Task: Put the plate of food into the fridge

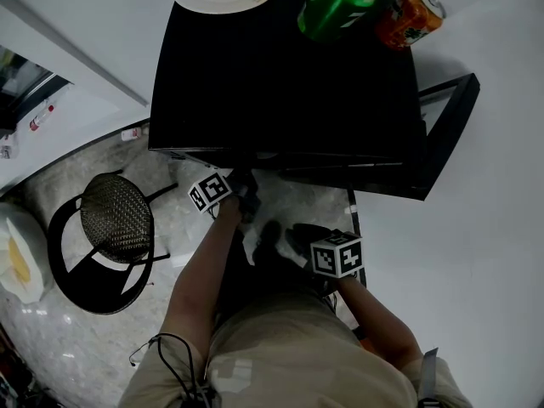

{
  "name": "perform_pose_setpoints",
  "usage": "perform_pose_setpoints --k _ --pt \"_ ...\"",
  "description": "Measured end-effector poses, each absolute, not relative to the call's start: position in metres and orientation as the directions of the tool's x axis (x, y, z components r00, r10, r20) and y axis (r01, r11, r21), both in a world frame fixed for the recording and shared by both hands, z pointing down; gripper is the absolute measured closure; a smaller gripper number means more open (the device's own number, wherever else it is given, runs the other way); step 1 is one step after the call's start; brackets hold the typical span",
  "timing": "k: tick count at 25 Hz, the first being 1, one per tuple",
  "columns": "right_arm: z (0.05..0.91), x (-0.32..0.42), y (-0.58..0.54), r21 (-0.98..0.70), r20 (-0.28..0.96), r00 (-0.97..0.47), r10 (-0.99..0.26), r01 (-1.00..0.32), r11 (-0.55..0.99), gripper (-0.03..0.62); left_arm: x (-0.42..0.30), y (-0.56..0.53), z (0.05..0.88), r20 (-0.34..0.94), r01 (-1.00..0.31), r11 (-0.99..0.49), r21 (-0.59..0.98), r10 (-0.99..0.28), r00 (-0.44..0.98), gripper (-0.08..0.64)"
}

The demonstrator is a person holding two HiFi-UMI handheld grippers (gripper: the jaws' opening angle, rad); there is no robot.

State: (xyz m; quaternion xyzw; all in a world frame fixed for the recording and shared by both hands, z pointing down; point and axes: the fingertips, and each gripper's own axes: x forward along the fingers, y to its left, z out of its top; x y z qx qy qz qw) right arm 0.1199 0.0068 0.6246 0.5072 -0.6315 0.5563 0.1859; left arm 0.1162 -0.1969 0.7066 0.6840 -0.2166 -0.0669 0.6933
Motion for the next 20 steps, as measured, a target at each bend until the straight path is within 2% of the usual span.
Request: perform_pose_setpoints --k 3,13,20 --pt "0.625 0.118 0.006 -0.519 0.795 -0.422 -0.435 -0.845 -0.129 0.483 0.118 -0.189 0.704 0.209 -0.202 0.059 0.978 -0.384 0.900 0.504" --pt "0.626 0.120 0.008 -0.521 0.796 -0.423 -0.432 -0.843 -0.133 0.483 0.130 -0.167 0.708 0.235 -0.232 0.047 0.971 -0.324 0.917 0.502" --pt "0.626 0.121 0.009 -0.522 0.796 -0.423 -0.433 -0.842 -0.138 0.483 0.139 -0.167 0.710 0.256 -0.264 0.017 0.964 -0.304 0.917 0.534"
